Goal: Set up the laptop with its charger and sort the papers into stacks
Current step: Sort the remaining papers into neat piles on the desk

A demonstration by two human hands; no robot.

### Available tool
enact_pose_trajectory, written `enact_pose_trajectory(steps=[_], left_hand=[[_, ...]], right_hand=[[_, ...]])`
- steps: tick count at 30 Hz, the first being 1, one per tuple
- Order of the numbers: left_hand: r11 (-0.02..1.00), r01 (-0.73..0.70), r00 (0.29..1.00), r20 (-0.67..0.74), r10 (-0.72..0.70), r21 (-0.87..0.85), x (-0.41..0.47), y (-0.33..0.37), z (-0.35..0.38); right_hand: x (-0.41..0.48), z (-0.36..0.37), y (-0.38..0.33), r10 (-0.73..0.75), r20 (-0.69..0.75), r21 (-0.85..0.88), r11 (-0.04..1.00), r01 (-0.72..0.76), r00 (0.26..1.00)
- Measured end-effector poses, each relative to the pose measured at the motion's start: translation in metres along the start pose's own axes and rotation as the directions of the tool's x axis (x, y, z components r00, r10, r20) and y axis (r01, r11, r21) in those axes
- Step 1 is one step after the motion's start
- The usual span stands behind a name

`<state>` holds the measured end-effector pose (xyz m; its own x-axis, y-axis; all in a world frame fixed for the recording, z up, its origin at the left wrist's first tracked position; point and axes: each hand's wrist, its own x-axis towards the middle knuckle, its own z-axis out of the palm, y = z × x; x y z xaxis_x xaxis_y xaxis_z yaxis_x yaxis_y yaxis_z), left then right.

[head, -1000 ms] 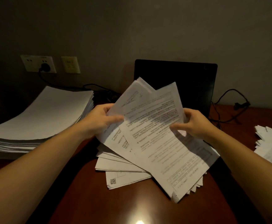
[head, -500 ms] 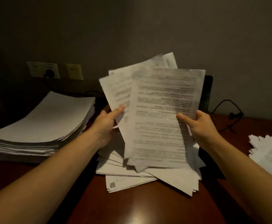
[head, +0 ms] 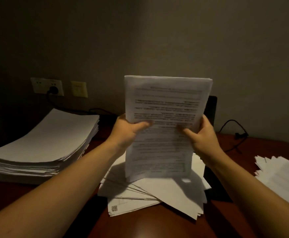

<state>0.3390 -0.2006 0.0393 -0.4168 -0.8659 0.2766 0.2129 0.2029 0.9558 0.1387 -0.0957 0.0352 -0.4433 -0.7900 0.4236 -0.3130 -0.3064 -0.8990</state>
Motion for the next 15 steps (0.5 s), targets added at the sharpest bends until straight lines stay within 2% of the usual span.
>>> enact_pose_trajectory(steps=[4,6,8,10,12,15], left_hand=[[0.995,-0.095,0.994,-0.047,0.096,0.007,0.002,0.006,0.004],[0.982,-0.185,0.983,0.001,0.185,0.049,0.006,0.020,0.002],[0.972,-0.221,0.975,0.045,0.218,0.077,0.005,0.026,0.001],[0.984,-0.161,0.987,0.042,0.158,0.077,0.001,0.010,-0.003],[0.995,-0.008,1.000,0.027,0.005,0.097,-0.008,-0.018,-0.009],[0.955,0.182,0.982,0.010,-0.190,0.234,-0.021,-0.062,-0.019]], right_hand=[[0.001,0.011,-0.005,-0.049,-0.121,0.017,0.999,0.052,0.991],[0.008,0.012,-0.016,-0.101,-0.153,0.019,0.994,0.106,0.983],[0.011,0.013,-0.019,-0.111,-0.149,0.019,0.993,0.115,0.983],[0.006,0.016,-0.009,-0.038,-0.117,0.035,0.998,0.042,0.992],[-0.006,0.018,0.013,0.067,-0.067,0.022,0.998,-0.065,0.996],[-0.022,0.019,0.039,0.149,-0.026,-0.073,0.986,-0.150,0.989]])
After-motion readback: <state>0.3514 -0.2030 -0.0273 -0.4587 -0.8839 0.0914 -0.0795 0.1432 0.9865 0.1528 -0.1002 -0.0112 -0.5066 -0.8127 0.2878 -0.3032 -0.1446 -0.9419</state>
